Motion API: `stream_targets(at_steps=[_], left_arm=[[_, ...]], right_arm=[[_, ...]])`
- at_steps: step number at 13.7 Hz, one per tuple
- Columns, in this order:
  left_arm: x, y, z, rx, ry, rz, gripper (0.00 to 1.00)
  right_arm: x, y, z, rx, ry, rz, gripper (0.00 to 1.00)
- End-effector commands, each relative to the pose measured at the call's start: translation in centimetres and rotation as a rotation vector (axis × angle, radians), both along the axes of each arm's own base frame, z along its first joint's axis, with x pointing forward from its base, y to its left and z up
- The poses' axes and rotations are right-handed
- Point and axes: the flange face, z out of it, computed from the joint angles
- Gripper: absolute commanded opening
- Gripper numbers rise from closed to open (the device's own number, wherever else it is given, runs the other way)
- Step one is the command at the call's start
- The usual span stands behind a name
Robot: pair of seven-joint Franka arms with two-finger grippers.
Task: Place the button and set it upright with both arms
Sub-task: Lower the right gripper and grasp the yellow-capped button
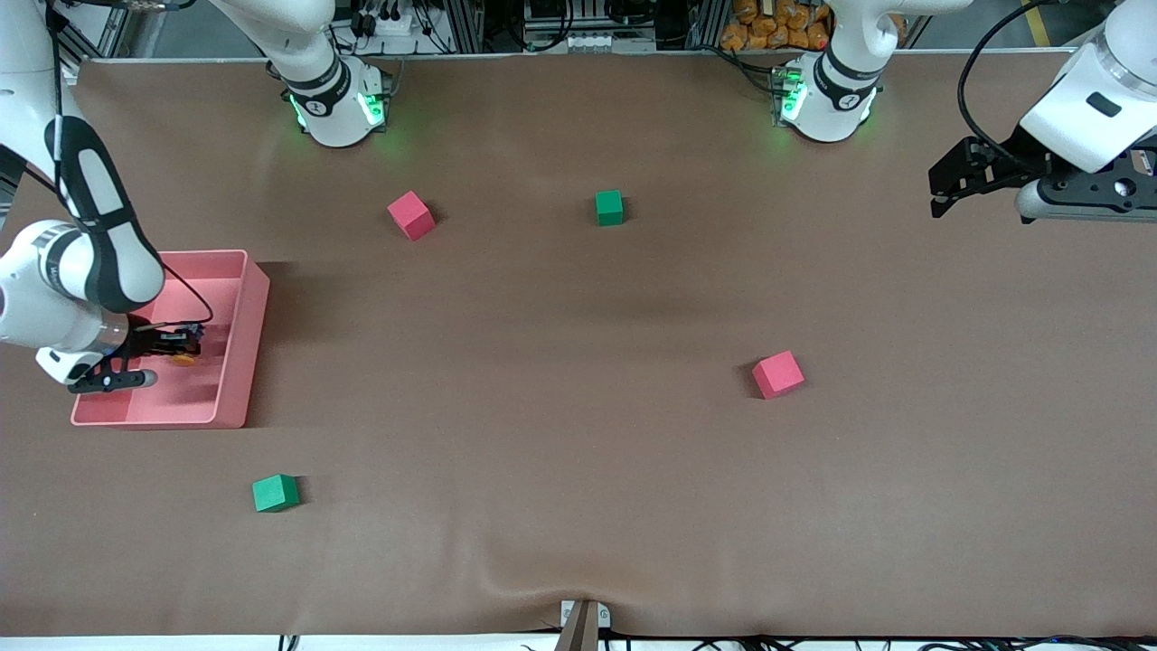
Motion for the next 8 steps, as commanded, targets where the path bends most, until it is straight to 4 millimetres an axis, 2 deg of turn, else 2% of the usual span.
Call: stream_targets(at_steps=[1, 4, 5, 7, 8], left_arm=[[-0.1, -0.2, -0.1, -0.003, 0.011, -0.013, 1.00], [-0.1, -0.9, -0.3, -0.004, 0.016, -0.024, 1.00], [0.0, -1.0, -0.4, -0.004, 0.016, -0.024, 1.00], [0.4, -1.2, -1.2, -0.002, 0.031, -0.027, 1.00], [0.5, -1.2, -1.4, -0.002, 0.035, -0.027, 1.00]], right_arm=[[2.2, -0.4, 4.6, 0.043, 0.028, 0.012, 0.00], [4.6, 1.4, 10.0, 0.064, 0.080, 0.016, 0.00], [5.5, 3.0, 12.1, 0.065, 0.101, -0.003, 0.00], [7.7, 8.5, 16.2, 0.045, 0.134, -0.059, 0.00], [8.5, 12.0, 17.6, 0.055, 0.143, -0.105, 0.00]])
